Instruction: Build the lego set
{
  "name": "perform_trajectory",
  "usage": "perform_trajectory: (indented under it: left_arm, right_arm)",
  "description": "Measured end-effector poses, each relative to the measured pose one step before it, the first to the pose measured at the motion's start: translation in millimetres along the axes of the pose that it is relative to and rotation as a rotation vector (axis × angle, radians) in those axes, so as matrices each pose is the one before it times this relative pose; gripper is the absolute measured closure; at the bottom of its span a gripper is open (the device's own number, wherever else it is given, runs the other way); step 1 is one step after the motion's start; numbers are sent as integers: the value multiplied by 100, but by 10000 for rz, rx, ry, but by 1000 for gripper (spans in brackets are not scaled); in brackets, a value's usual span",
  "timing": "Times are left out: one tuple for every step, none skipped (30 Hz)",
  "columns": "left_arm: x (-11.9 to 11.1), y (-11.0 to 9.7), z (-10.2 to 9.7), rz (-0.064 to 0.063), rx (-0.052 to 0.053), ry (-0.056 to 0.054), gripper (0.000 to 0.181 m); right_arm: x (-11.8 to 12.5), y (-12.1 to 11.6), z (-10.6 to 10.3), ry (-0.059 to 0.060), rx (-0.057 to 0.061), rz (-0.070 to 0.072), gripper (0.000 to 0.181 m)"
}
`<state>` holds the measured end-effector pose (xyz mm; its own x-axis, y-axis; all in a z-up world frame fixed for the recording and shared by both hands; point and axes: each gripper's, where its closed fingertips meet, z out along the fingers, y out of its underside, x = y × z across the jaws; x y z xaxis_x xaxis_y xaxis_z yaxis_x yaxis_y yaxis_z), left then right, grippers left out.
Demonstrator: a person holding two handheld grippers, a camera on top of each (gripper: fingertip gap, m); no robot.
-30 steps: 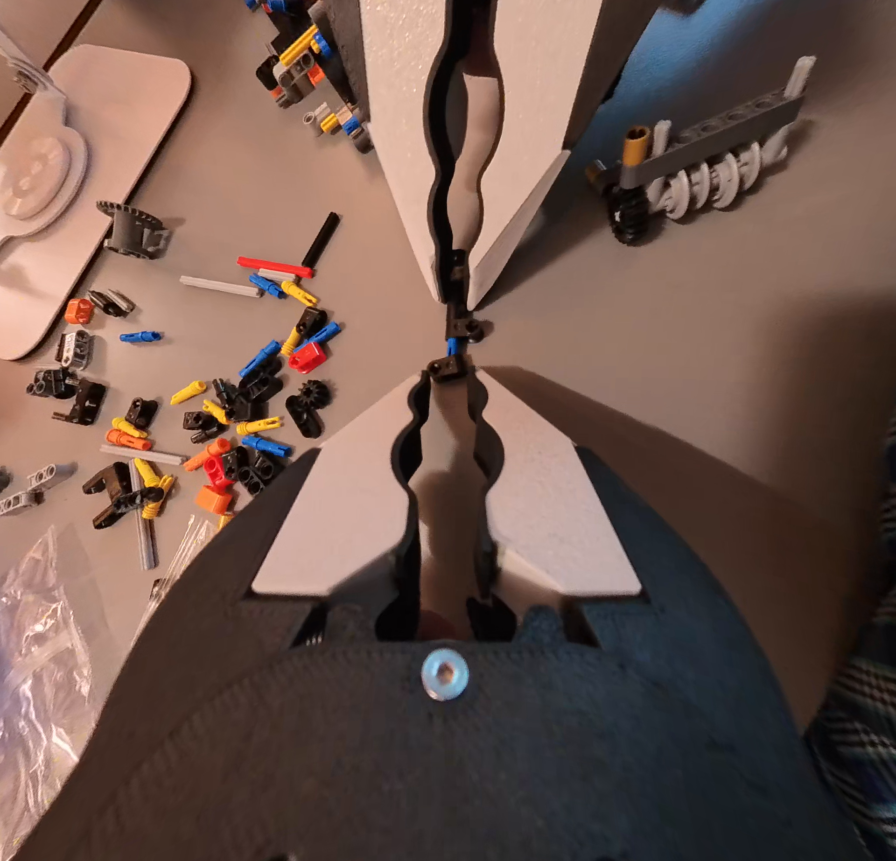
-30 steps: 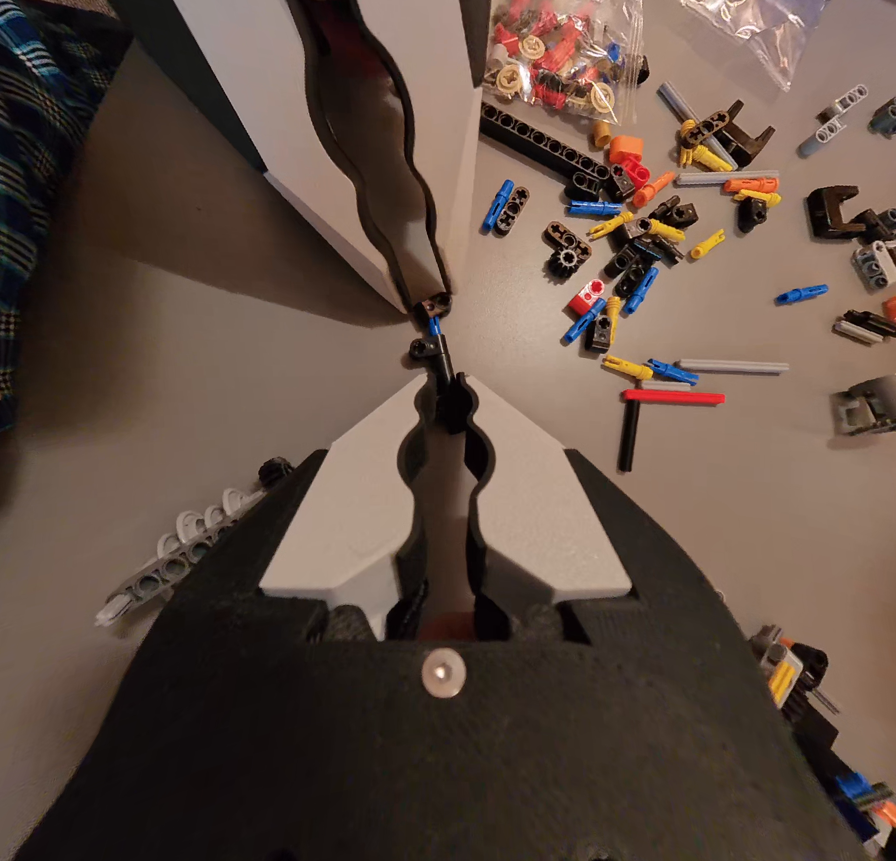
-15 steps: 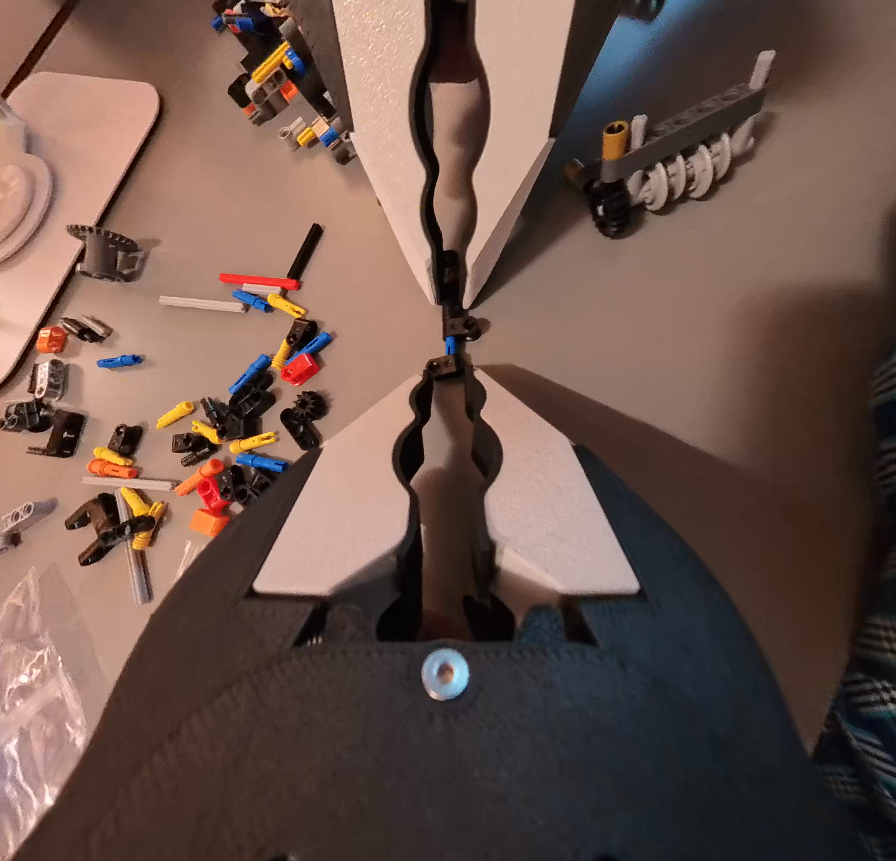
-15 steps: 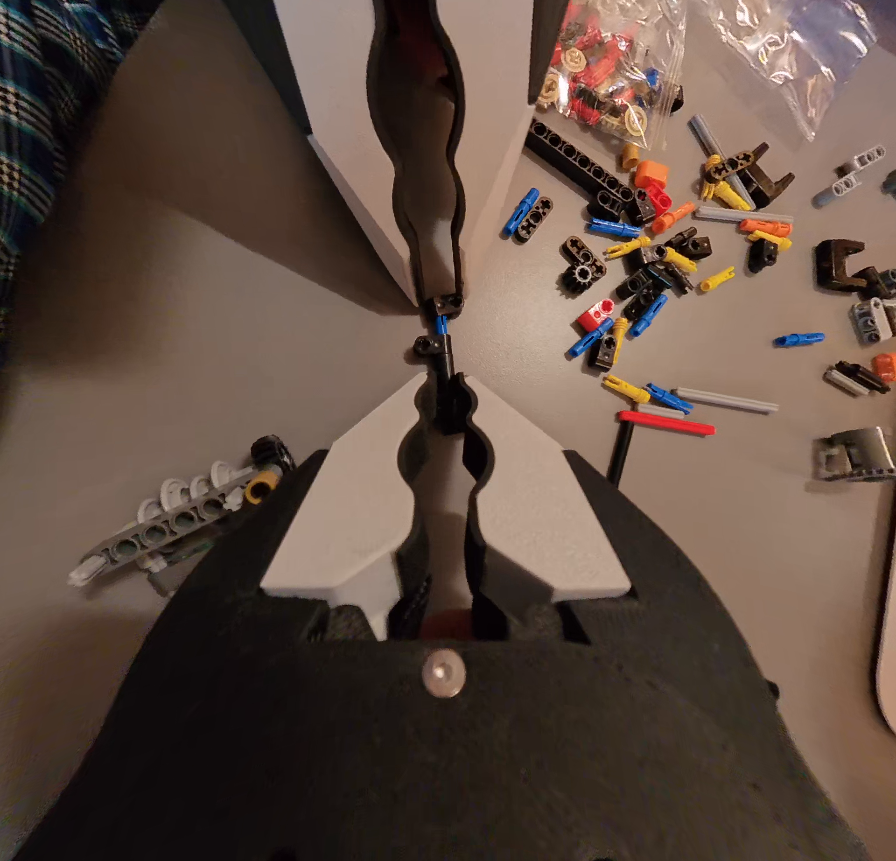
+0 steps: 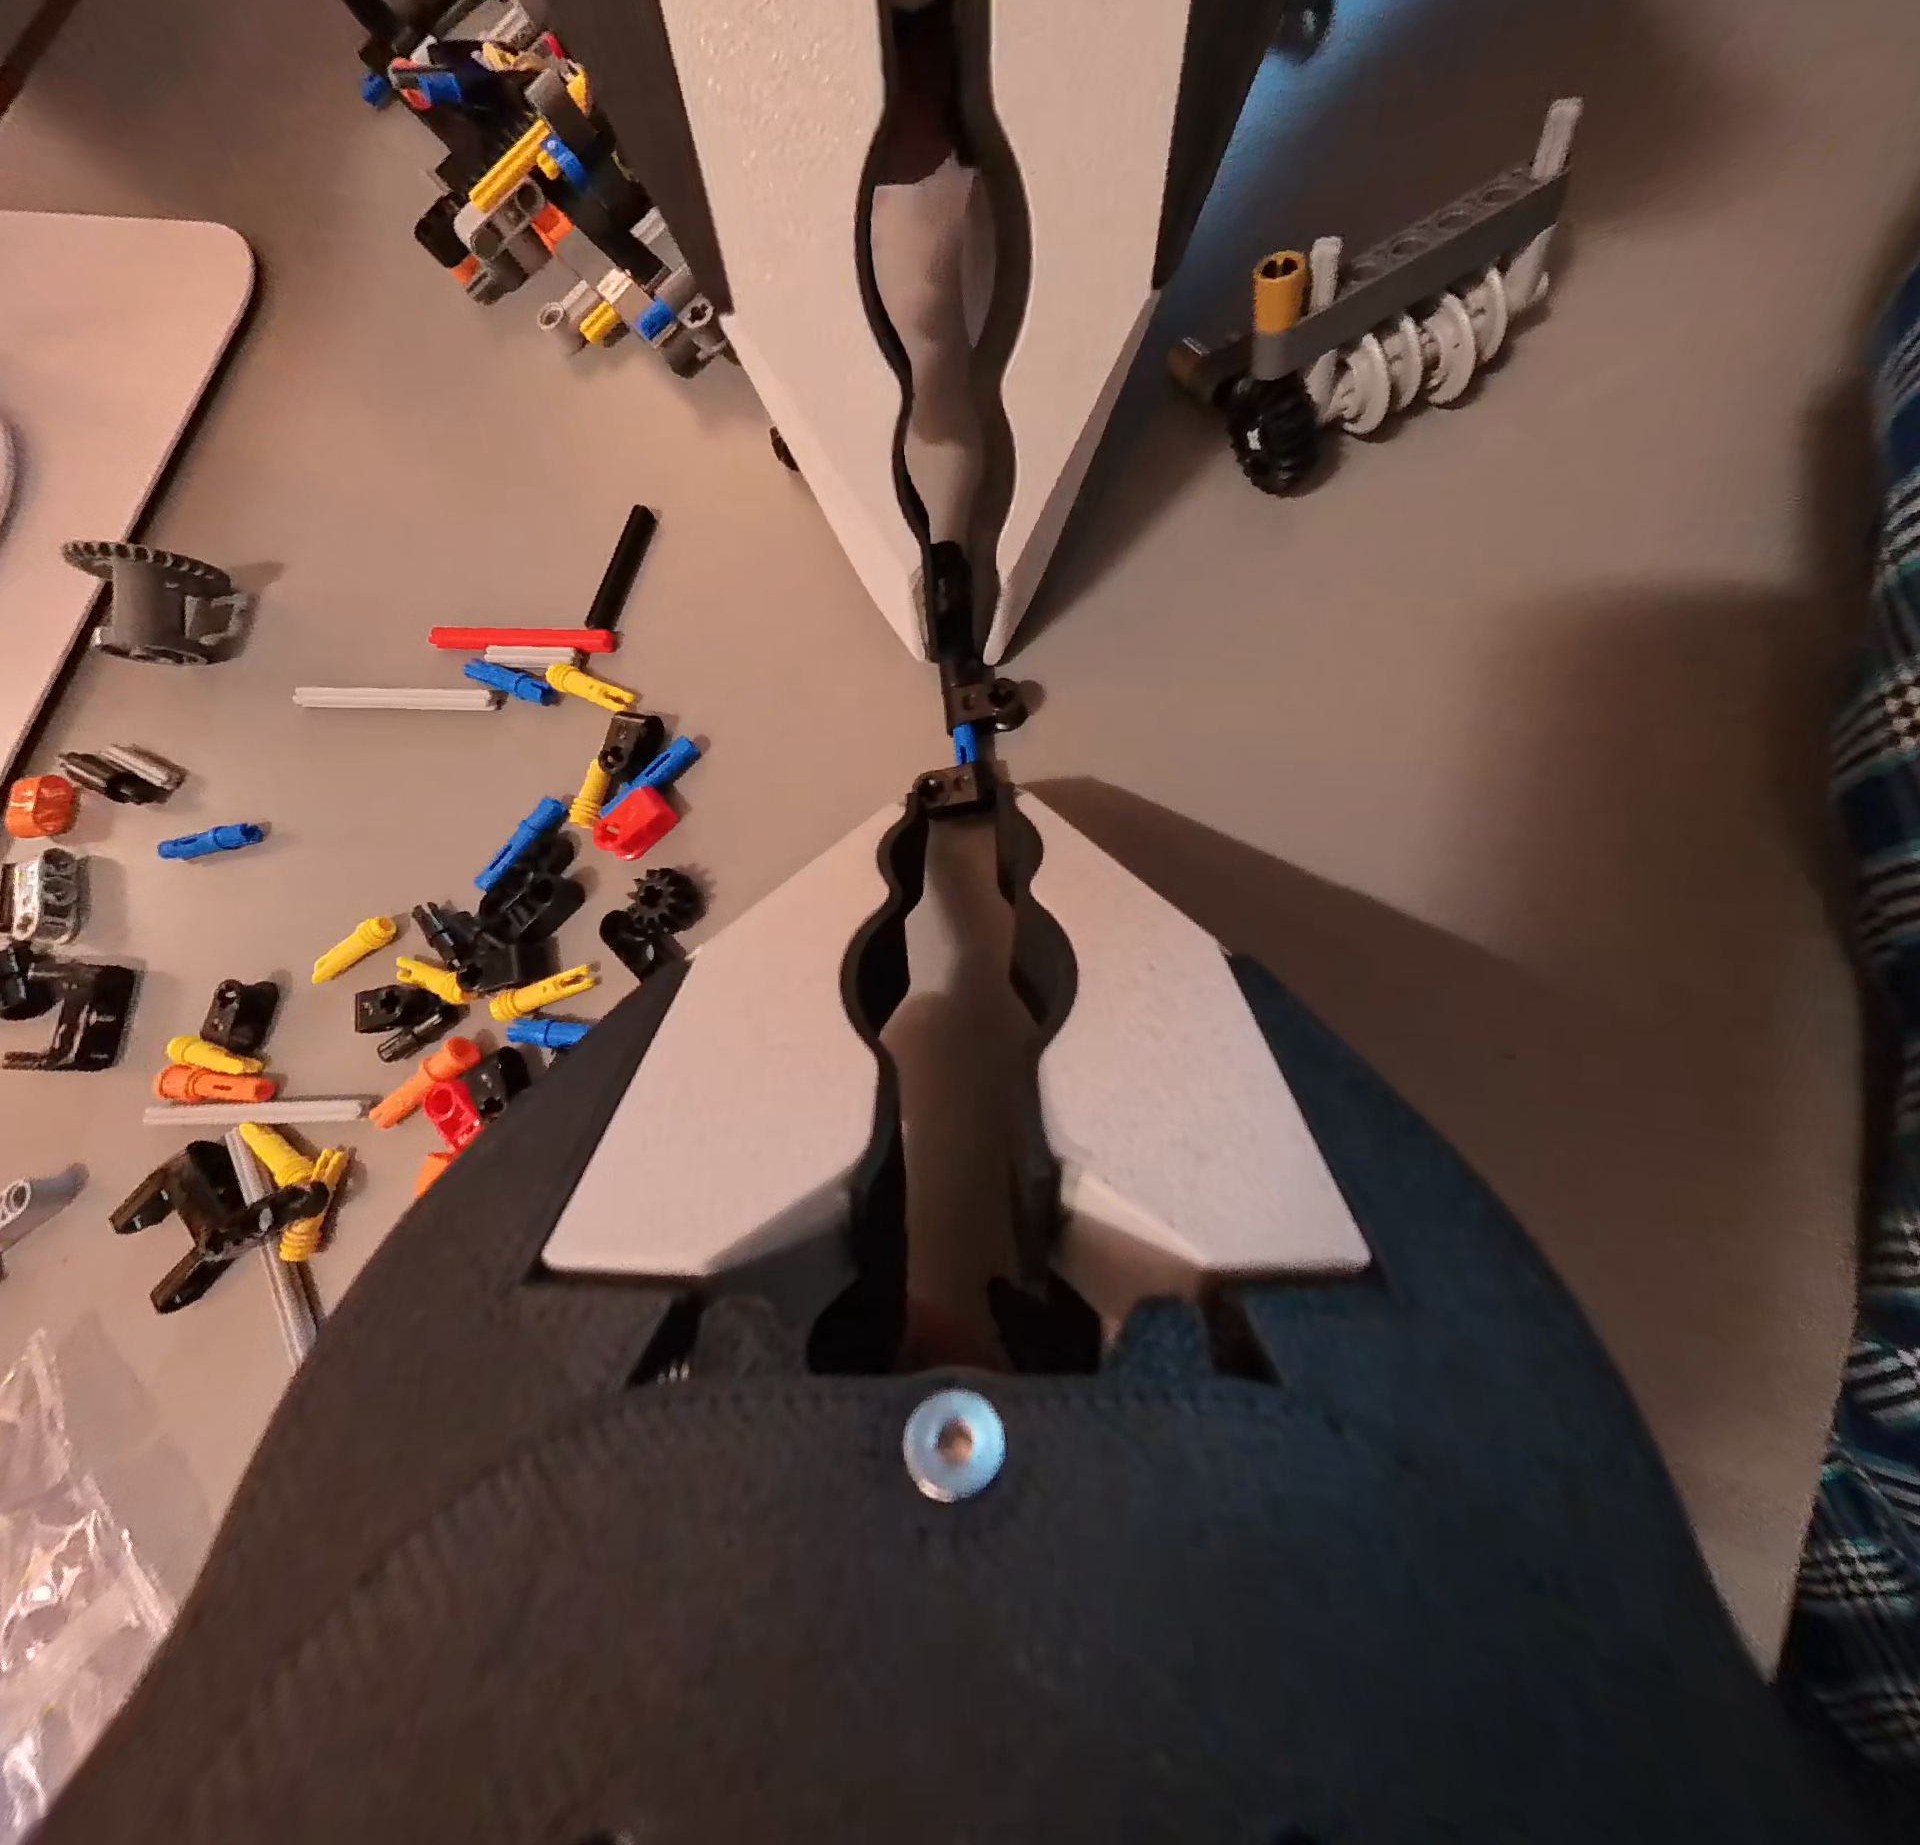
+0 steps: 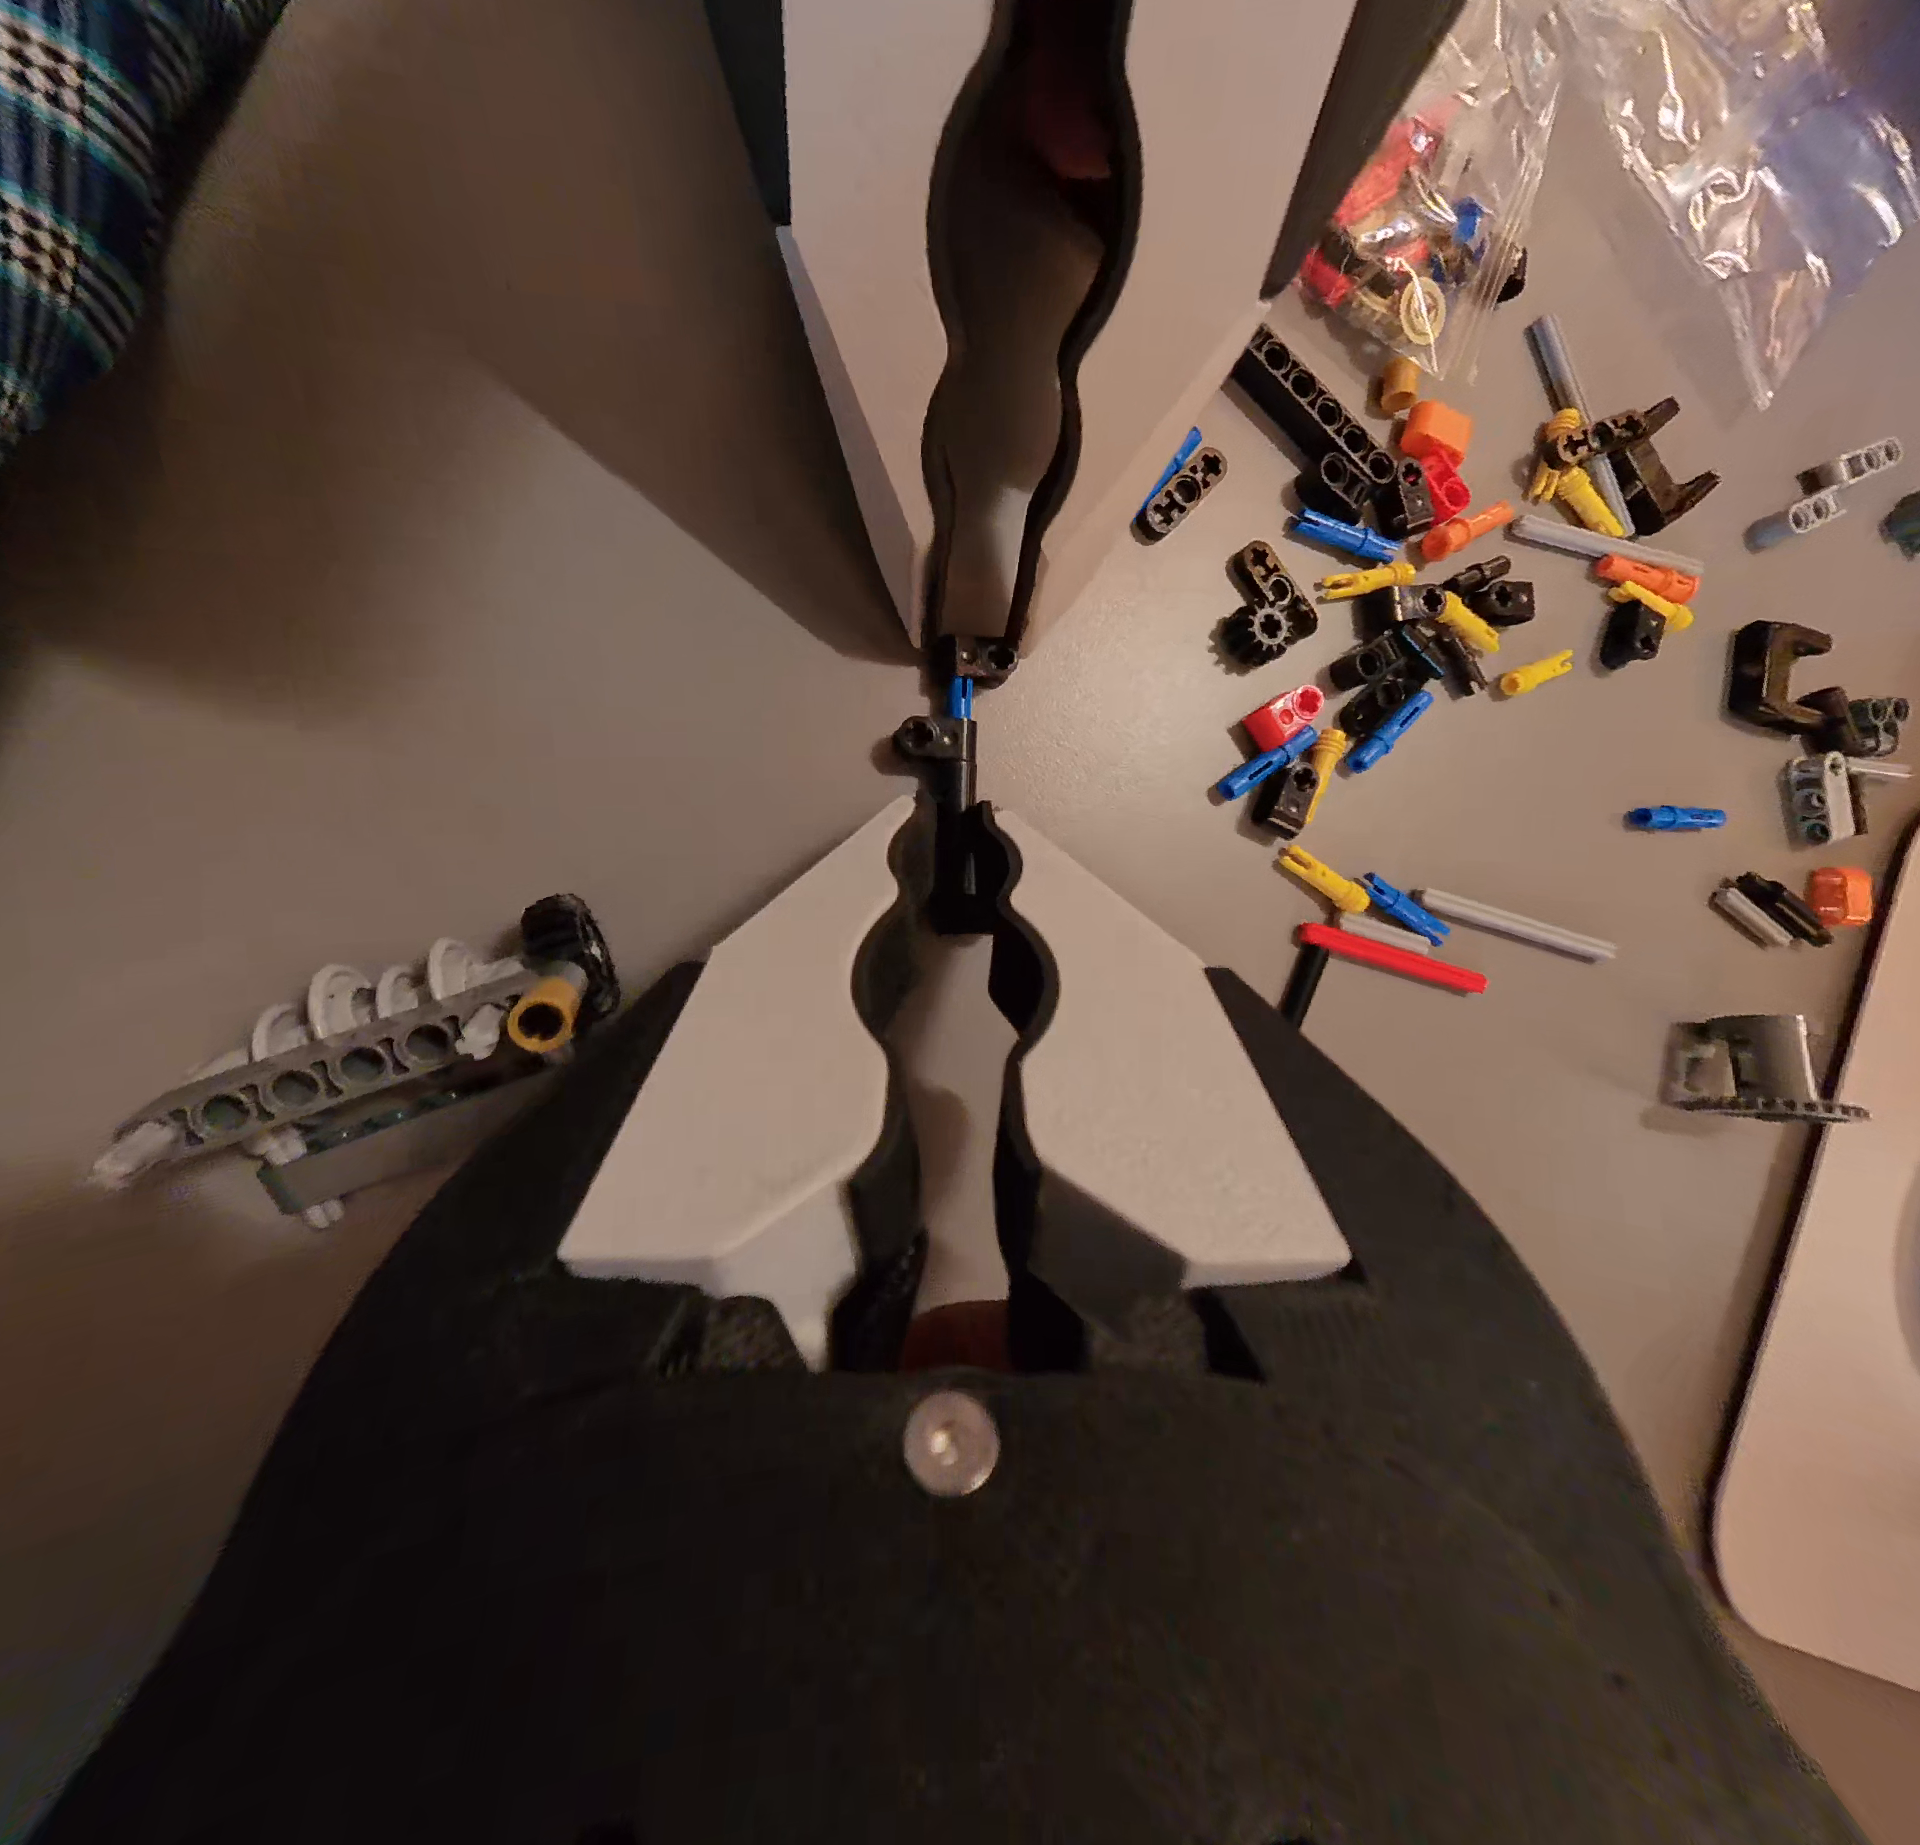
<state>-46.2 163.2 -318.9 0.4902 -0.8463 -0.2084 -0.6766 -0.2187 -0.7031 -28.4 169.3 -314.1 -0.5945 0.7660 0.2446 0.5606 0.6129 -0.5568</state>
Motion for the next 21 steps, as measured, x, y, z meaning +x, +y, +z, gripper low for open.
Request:
perform_trajectory:
  left_arm:
    - [0, -1, -9, 88, 28, 72, 171]
    - [-20, 2, 3, -32, 12, 110, 171]
    - [-3, -7, 7, -36, 3, 94, 171]
    - [-1, -7, 5, 46, 9, 32, 171]
    - [5, -8, 1, 23, 9, 51, 171]
    - [-1, 3, 8, -24, 6, 103, 171]
    - [-5, -12, 3, -49, 1, 109, 171]
    - [4, -8, 6, 15, 6, 59, 171]
    - [13, -2, -4, 9, 4, 49, 171]
    - [2, -6, -2, -27, 1, 53, 171]
    - [10, -10, 1, -32, -1, 53, 171]
    - [2, -19, -5, 17, 3, 35, 171]
    - [-1, -7, -3, -27, 2, 51, 171]
    - [-1, -10, 1, -23, 2, 60, 171]
    - [-1, -6, -1, 29, 6, 56, 171]
    - [-1, -4, -2, 17, 8, 59, 171]
    - [-31, -6, -3, -38, -1, 30, 171]
    - [-2, -9, -9, 3, 3, -5, 171]
    - [-14, -8, 8, 30, 1, -46, 174]
    - [85, 61, 25, 59, -54, 4, 176]
    - [-88, -49, 85, 78, -16, -131, 179]
  right_arm:
    - [3, -1, -1, -6, -27, -115, 178]
    - [2, -2, -3, -21, -6, -13, 178]
    - [-3, 6, -6, -2, 24, -36, 178]
    - [-1, 1, -4, -4, 16, -3, 178]
    - [7, 4, -9, -9, 7, 8, 178]
    - [5, 1, -4, 1, -14, -38, 178]
    - [-8, 6, -6, -32, -48, -5, 178]
    - [-11, 7, -3, -14, -48, -62, 178]
    - [1, -7, -5, -10, -47, -56, 178]
    - [3, 5, -11, -16, 2, -10, 178]
    - [-6, 5, -3, -18, 36, 9, 177]
    - [-9, 4, -9, -6, -6, 24, 178]
    - [0, 7, -11, -30, -26, 54, 178]
    - [1, -1, -6, -37, -3, -52, 178]
    - [-14, 5, -10, -53, -11, -73, 178]
    - [8, 6, -9, -60, -9, -45, 178]
    - [57, 27, -10, -6, -12, -12, 178]
    - [61, 45, -8, 13, -3, 41, 178]
    - [70, 76, -27, -1, 10, 140, 178]
    - [214, 52, -38, 104, 0, 131, 178]
    - [311, -56, 66, 212, 13, 84, 177]
